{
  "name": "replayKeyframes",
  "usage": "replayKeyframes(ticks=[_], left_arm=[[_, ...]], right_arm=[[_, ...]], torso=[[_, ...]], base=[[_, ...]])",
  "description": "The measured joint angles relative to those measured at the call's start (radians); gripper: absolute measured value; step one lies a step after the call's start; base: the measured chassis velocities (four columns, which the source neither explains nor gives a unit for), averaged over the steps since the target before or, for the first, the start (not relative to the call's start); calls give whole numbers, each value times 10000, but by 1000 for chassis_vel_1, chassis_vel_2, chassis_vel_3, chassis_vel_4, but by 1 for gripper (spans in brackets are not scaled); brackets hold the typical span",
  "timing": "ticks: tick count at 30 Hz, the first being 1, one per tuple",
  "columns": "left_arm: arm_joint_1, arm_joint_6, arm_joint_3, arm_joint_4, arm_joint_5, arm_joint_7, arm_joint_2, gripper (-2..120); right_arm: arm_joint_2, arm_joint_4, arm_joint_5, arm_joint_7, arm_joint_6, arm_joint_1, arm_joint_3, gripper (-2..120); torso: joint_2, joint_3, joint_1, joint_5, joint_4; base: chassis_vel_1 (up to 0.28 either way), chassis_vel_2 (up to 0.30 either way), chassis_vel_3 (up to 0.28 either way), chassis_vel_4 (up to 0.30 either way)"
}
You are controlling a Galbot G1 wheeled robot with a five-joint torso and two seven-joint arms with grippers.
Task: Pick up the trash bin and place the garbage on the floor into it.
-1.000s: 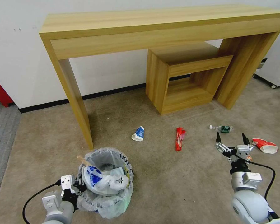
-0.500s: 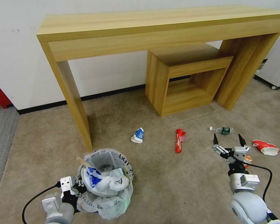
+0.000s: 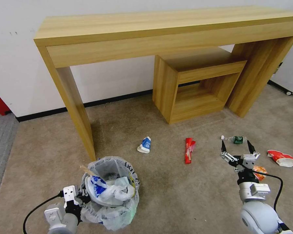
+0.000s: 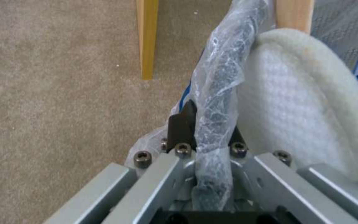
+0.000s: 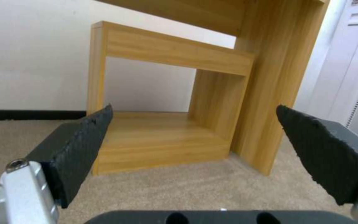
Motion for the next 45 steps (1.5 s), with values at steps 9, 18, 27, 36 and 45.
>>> replayKeyframes(ticks=[9, 18, 27, 36, 45], left_arm=[[59, -26, -3, 8, 75, 31, -54, 0], [87, -62, -20, 69, 118, 67, -80, 0], [5, -69, -25, 157, 107, 70, -81, 0], [-72, -43, -14, 276, 49, 43, -74, 0], [-166, -15, 16, 376, 0, 32, -87, 0]], right_arm=[[1, -29, -26, -58, 29, 14, -13, 100], [-13, -89, -63, -115, 66, 80, -75, 100], [-28, -247, -38, -194, 188, 282, -219, 100], [-16, -478, -20, -355, 430, 463, -403, 100], [-54, -639, 32, -421, 518, 584, -503, 100]], torso=[[0, 0, 0, -1, 1], [0, 0, 1, -1, 0], [-1, 0, 1, -4, 0], [-1, 0, 1, 0, 0], [-1, -1, 0, -1, 0]], base=[[-48, 51, 45, -42], [-94, 87, 82, -96], [-90, 101, 101, -95], [-49, 49, 44, -48], [0, 0, 0, 0]])
